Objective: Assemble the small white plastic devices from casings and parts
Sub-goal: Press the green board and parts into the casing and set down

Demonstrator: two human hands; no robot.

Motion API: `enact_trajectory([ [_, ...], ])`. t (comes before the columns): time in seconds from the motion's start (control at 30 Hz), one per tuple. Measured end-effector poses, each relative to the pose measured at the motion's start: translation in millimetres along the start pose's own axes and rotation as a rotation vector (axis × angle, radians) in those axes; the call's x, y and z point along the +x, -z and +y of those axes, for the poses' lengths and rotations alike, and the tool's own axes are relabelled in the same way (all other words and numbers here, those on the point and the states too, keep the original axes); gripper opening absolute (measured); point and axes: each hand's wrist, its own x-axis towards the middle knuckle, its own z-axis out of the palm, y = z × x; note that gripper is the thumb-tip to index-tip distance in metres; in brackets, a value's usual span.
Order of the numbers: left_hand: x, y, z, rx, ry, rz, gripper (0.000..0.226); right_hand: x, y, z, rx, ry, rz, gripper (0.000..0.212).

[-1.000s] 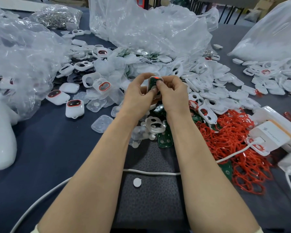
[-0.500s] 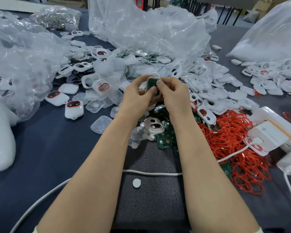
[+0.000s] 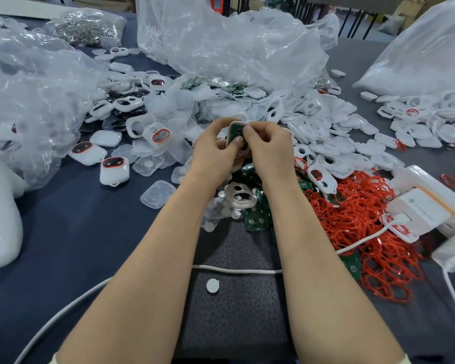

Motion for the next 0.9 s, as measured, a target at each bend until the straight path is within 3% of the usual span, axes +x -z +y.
enact_trajectory([
  [0.2,-1,-1,1,0.058,-0.036,0.051,0.031,-1,-3,-1,-0.158,0.086,0.023,0.012],
  [0.63,0,-11,7,0.019,-0.028,0.082,0.021,1,14,-9,-0.176,0.116,0.027,0.02],
  [0.8,13,-46,31,-0.254,-0.031,0.055,0.022,26,57,-19,-0.103,0.088,0.211,0.02],
  [0.9,26,-79,45,-0.294,-0.009,0.003,0.023,46,94,-13,-0.15,0.012,0.334,0.02],
])
